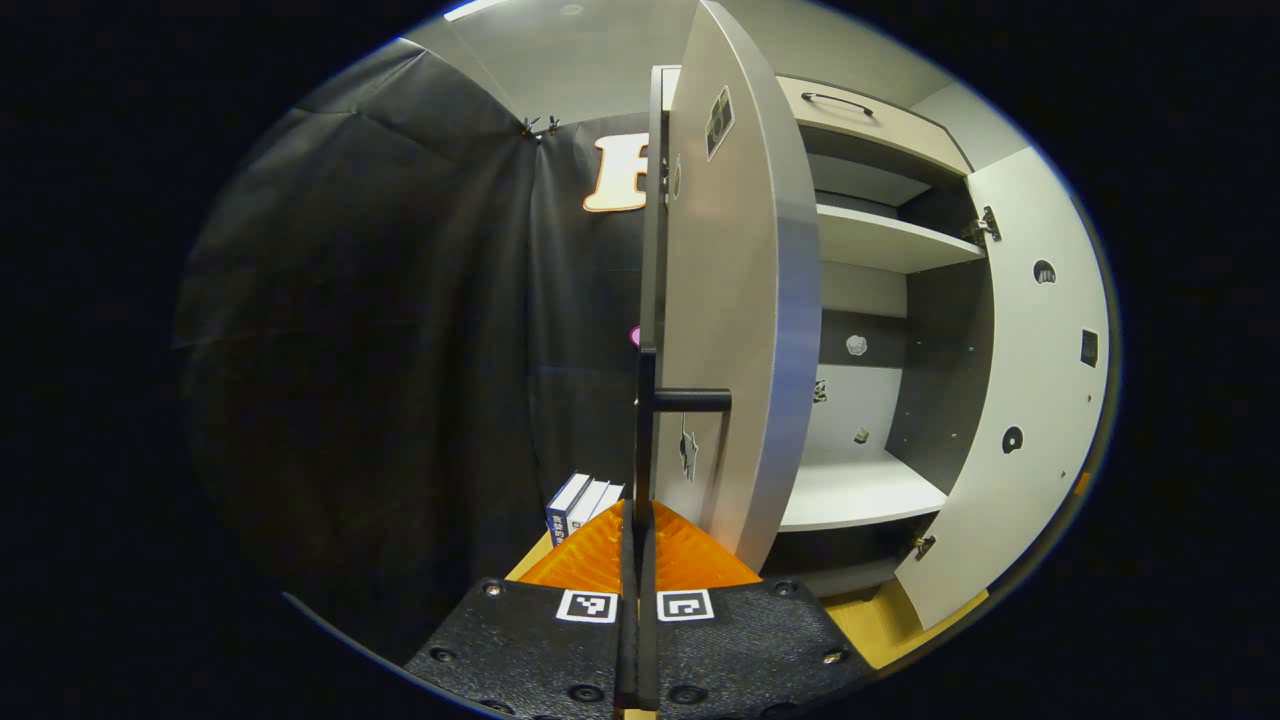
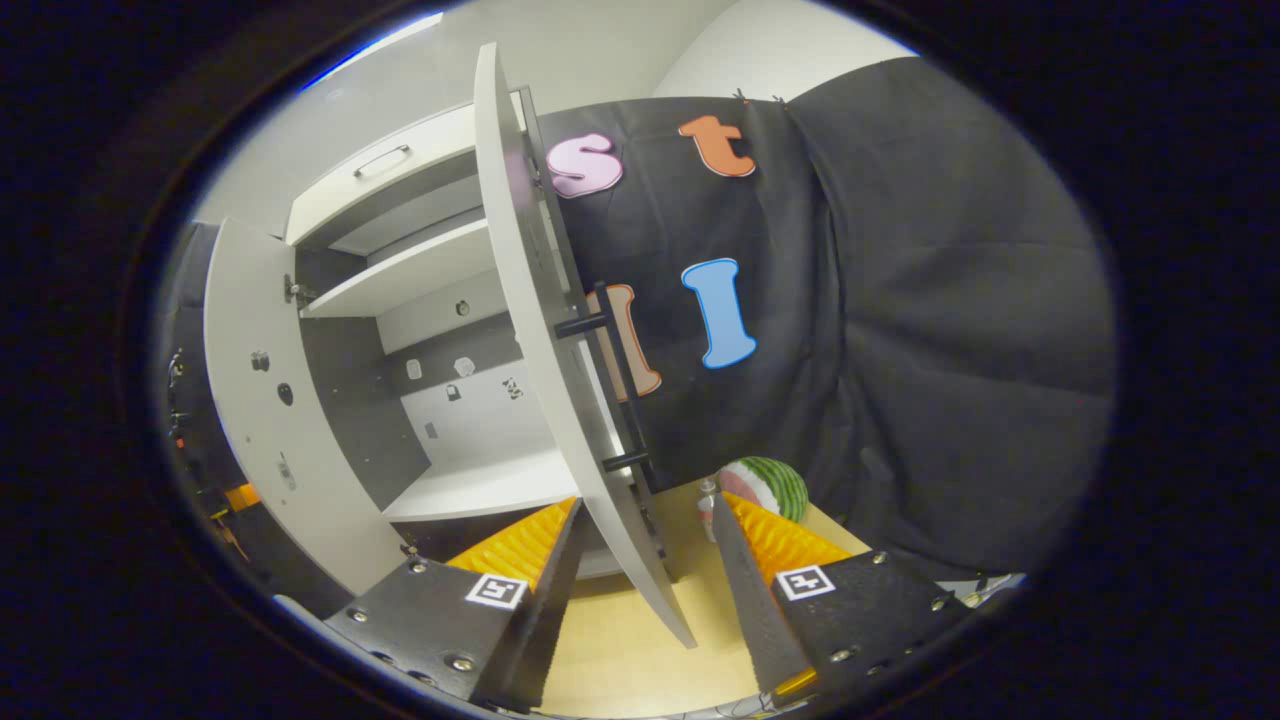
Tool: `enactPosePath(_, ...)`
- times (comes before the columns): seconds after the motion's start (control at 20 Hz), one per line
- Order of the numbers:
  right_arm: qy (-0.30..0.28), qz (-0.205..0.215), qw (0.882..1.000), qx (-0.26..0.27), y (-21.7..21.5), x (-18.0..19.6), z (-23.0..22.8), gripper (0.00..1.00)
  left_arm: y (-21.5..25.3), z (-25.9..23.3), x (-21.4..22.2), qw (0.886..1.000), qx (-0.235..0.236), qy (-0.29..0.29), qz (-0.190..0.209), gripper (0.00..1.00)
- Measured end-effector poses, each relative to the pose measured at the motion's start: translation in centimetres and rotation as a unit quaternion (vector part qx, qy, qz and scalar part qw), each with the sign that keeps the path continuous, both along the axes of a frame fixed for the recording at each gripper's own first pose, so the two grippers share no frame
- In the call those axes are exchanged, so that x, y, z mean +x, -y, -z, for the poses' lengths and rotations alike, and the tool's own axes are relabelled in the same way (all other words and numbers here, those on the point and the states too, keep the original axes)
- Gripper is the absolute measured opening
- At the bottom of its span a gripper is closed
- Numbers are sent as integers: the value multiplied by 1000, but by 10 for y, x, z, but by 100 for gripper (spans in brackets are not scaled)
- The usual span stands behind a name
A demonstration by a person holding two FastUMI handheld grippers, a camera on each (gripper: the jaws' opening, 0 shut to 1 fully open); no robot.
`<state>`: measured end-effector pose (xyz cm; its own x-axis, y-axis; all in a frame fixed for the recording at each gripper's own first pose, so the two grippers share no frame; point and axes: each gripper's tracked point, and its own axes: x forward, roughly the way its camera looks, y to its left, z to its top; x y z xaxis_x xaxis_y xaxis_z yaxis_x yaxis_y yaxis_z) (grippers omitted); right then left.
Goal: Open the right door of the double-door shoe cabinet with the right hand, and open the left door with the left hand.
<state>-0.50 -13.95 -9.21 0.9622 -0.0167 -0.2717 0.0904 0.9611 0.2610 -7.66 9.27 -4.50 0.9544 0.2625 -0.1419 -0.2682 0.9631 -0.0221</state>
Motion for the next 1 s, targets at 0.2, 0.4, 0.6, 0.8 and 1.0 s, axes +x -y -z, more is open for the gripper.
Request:
enactPosePath(0.2,-3,-3,1000,0,-2,2,3,75,-7,0,-2,1000,-6,1,3,1)
enactPosePath(0.4,-6,-6,1000,6,-3,3,7,75,-11,-2,-1,1000,4,9,11,1)
enactPosePath(0.6,-6,-9,1000,-4,-2,3,6,75,-19,-1,-3,999,-15,17,29,3)
enactPosePath(0.8,-5,-13,1000,-8,-4,1,4,75,-28,0,-5,998,-35,18,41,4)
enactPosePath(1.0,3,-10,1000,-28,-3,-6,-7,75,-32,2,-15,997,-69,13,24,6)
